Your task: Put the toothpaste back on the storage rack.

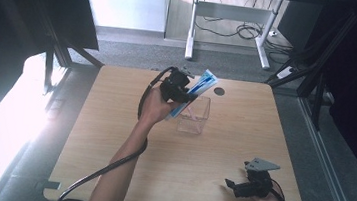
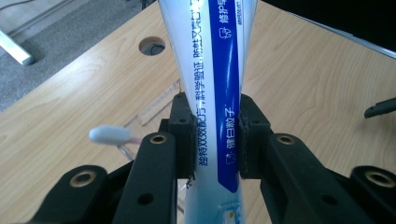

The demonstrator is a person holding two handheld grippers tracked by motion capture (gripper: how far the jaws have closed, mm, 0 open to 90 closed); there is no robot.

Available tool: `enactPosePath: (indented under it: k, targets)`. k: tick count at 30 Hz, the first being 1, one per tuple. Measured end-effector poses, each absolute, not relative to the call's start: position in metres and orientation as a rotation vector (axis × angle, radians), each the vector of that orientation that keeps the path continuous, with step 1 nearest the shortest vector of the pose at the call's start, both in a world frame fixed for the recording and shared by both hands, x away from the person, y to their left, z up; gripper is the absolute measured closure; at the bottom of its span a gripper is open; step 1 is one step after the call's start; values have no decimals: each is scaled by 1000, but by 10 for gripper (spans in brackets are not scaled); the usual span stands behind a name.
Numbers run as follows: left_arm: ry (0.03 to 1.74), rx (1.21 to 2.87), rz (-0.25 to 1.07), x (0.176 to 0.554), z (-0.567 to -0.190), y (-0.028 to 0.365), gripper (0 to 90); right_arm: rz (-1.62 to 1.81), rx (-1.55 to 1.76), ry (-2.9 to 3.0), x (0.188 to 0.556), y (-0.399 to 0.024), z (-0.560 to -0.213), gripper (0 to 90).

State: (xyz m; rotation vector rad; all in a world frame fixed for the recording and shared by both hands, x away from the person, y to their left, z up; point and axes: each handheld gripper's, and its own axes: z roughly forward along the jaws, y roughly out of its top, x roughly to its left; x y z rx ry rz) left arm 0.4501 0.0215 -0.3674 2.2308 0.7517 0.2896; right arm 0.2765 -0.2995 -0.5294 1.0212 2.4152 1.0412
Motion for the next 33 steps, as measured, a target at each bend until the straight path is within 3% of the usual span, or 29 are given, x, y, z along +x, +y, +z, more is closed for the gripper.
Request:
enactPosePath:
  k: [33]
  targets:
    - [764, 2124, 405, 484, -383, -15, 722, 1048, 1013, 2429, 277, -298, -531, 0]
